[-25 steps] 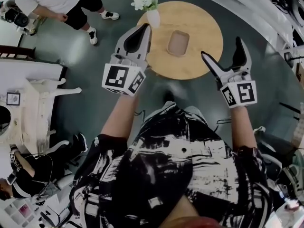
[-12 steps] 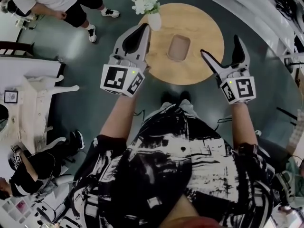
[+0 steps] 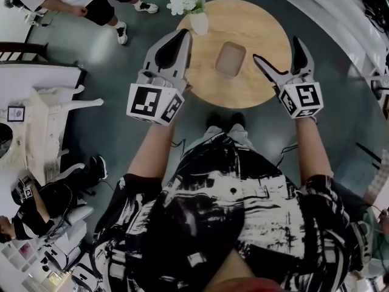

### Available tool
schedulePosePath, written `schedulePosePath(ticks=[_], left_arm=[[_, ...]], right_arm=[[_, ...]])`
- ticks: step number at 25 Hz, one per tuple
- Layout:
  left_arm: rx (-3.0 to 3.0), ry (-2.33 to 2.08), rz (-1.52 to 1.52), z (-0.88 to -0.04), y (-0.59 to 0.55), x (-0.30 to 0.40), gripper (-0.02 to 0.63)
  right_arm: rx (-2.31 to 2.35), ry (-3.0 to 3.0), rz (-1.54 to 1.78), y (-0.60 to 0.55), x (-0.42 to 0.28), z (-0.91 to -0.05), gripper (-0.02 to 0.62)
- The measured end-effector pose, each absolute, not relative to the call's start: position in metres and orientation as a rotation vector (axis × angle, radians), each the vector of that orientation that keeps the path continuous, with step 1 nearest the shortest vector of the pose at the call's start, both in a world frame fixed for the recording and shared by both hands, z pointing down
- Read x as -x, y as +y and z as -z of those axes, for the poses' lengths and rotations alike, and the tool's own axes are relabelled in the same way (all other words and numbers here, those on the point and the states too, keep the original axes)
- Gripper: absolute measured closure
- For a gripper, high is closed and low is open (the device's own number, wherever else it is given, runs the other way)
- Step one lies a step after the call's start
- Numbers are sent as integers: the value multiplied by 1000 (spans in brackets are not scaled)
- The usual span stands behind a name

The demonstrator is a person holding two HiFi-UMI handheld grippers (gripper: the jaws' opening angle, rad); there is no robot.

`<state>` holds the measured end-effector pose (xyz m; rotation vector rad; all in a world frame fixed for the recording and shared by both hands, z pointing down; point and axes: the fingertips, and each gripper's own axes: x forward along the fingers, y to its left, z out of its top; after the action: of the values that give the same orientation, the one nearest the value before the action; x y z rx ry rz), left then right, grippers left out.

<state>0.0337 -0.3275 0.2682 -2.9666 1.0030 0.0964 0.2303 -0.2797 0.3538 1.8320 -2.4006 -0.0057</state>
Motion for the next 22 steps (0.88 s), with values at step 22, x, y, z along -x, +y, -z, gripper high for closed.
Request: schedulePosePath(ticks=[22], left_arm=[[2993,1237,25,-324,-371,2,604]], right_arm=[[-1180,-2268,-353,-410,-211,-577,34]])
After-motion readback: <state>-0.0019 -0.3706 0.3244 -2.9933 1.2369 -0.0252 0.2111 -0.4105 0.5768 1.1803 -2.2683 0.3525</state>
